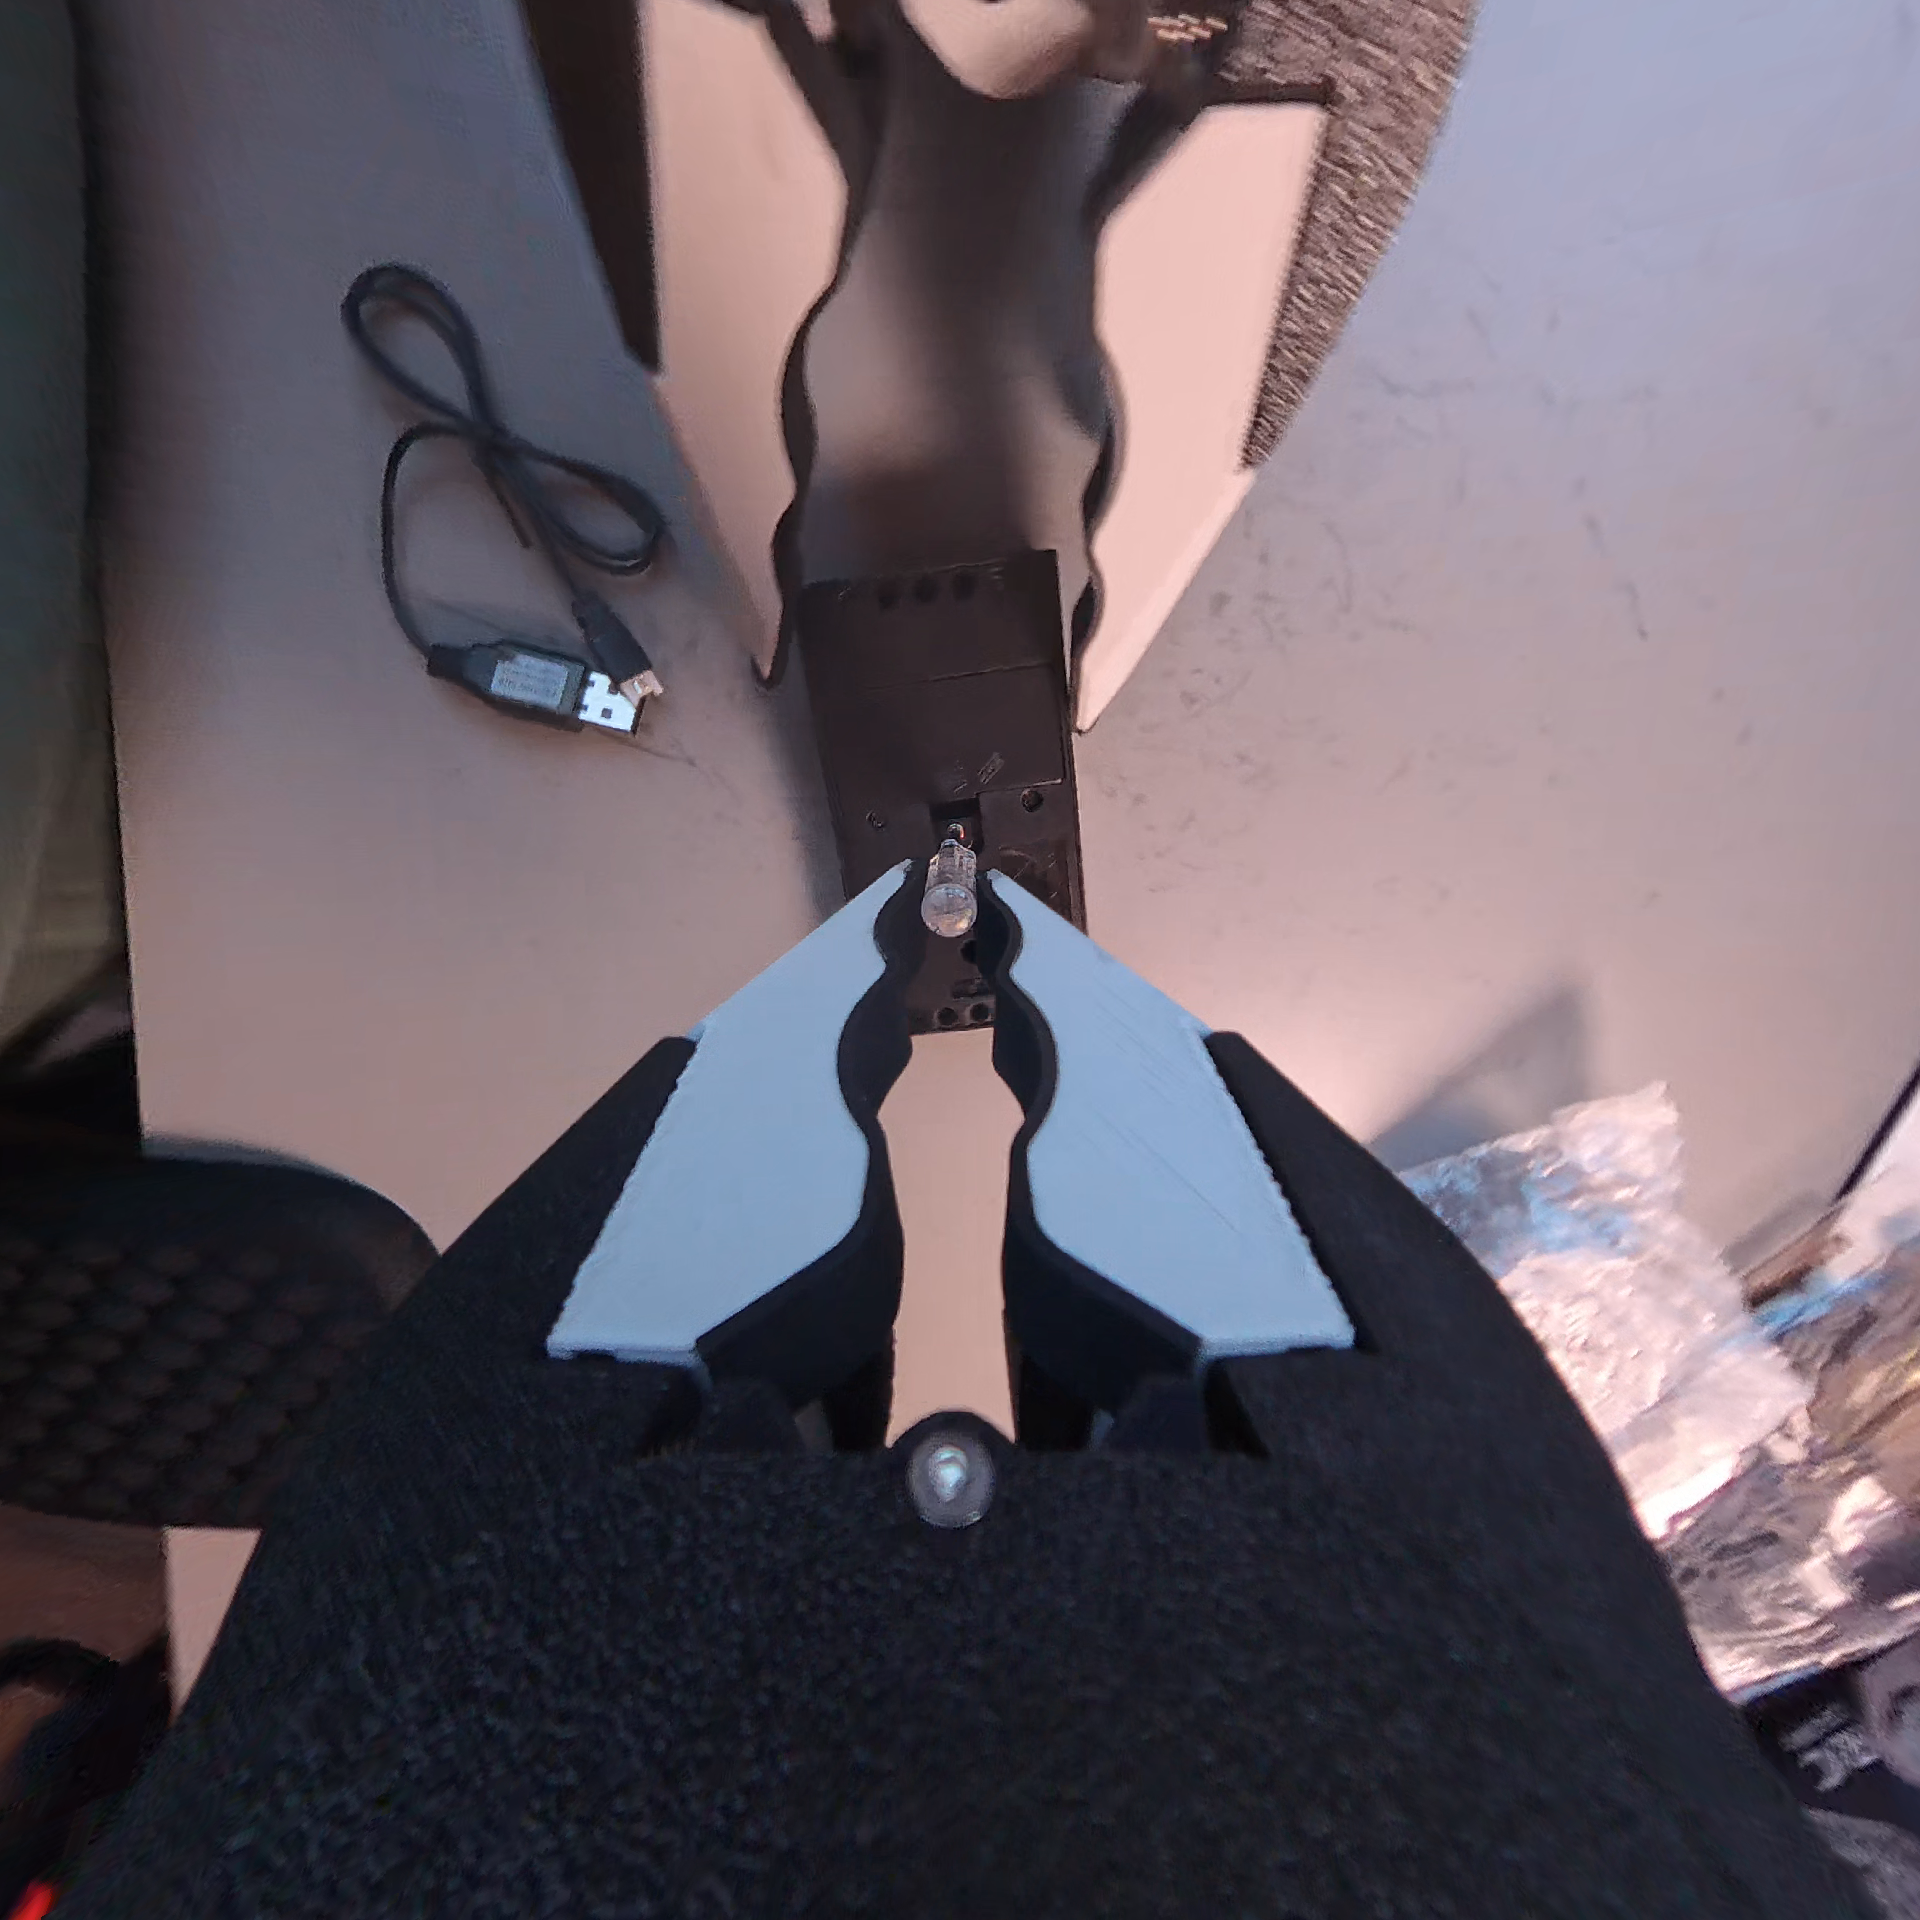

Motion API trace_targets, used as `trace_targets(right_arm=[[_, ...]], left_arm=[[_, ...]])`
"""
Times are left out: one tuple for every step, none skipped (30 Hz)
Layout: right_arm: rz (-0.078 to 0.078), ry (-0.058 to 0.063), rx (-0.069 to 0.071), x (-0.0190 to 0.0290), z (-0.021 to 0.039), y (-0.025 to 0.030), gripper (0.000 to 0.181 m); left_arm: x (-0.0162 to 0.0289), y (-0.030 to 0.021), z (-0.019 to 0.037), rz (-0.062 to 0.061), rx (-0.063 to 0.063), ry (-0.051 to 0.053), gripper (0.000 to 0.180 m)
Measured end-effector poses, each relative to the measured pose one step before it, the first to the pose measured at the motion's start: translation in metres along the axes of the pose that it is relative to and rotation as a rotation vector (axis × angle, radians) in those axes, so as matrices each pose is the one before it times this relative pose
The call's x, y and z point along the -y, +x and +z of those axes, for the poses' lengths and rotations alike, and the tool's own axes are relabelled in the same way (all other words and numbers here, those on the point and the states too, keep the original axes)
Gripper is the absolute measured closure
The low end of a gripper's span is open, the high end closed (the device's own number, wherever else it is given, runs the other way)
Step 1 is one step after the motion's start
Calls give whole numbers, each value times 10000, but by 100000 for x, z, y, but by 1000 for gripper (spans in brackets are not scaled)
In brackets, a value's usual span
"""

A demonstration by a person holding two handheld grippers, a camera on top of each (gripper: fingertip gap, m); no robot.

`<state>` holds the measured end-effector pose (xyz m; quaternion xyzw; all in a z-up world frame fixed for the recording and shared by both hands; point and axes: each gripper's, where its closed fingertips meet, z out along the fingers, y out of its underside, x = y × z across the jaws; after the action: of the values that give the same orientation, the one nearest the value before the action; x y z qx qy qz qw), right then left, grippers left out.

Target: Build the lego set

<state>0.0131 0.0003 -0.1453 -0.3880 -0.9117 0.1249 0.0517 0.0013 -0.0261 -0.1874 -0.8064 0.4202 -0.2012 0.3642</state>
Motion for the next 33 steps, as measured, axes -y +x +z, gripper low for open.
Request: trace_targets(right_arm=[[-551,-3,123,85,23,-77,174],[-584,-32,125,73,20,-78,174],[-597,-67,118,69,16,-61,174],[-546,-102,135,67,13,-46,174],[-489,-75,165,111,21,-53,174],[-443,-50,161,119,31,-49,174],[-325,-38,167,97,20,-7,174],[-372,-9,126,102,32,-15,174],[-307,-11,102,92,29,4,174],[-280,8,76,136,37,-23,174],[-330,9,27,148,52,-46,174],[-272,-20,12,142,49,-60,174],[-218,-34,28,155,66,-72,175],[-253,-36,26,164,67,-94,175],[-155,-68,36,131,55,-90,175],[-147,-65,35,99,48,-82,175],[-101,-25,1,73,26,-67,175],[68,17,11,38,15,-36,175],[97,89,-1,0,-16,-48,175],[173,132,-46,-20,-16,1,175],[219,164,-31,-35,-33,-42,175],[238,183,-32,-9,-15,-56,175],[293,180,-43,-28,-27,-35,175],[344,194,-48,-17,-27,-39,175],[371,239,-40,16,-45,-81,175],[378,267,-47,58,-120,-73,175],[519,400,17,339,-285,-134,175],[541,410,-131,442,-406,126,175],[442,162,-281,125,-393,323,175],[406,-40,-365,-172,-307,410,175],[433,-1,-355,-177,-200,319,175],[541,28,-290,-213,-68,160,175],[654,-2,-293,-305,64,97,175]], left_arm=[[-62,31,-67,155,-185,8,115],[-42,30,-36,178,-168,-15,115],[-30,-3,-26,132,-165,-13,115],[-18,1,-21,172,-172,-2,115],[-37,25,-42,148,-194,11,115],[-42,14,-42,111,-179,4,115],[-35,14,-37,93,-127,-7,115],[-36,13,-22,33,-83,-8,115],[-31,9,-16,14,-45,-6,115],[-22,15,-22,22,-15,-3,116],[-21,4,-23,18,1,-1,116],[-15,13,-18,15,6,2,116],[-19,10,-24,13,7,3,116],[-19,-10,-25,5,8,3,117],[-16,1,-21,2,11,3,117],[-4,0,-23,9,18,4,118],[-11,-4,-18,12,26,6,118],[1,5,-20,12,29,8,118],[-6,-1,-13,13,33,8,118],[4,-3,-19,9,37,9,118],[3,-2,-21,19,37,11,118],[10,-2,-14,31,34,11,118],[11,5,-12,30,24,10,119],[6,42,-1,27,2,8,119],[0,83,0,4,-30,-1,119],[10,35,17,-24,-4,-5,119],[4,-13,8,-25,35,-4,119],[3,3,-9,-19,23,-3,119],[-7,9,-6,-21,11,-3,119],[4,1,-4,-38,22,-7,119],[3,-2,3,-41,47,-16,119],[2,1,8,-54,81,-23,119],[17,-15,24,-92,127,-22,119]])
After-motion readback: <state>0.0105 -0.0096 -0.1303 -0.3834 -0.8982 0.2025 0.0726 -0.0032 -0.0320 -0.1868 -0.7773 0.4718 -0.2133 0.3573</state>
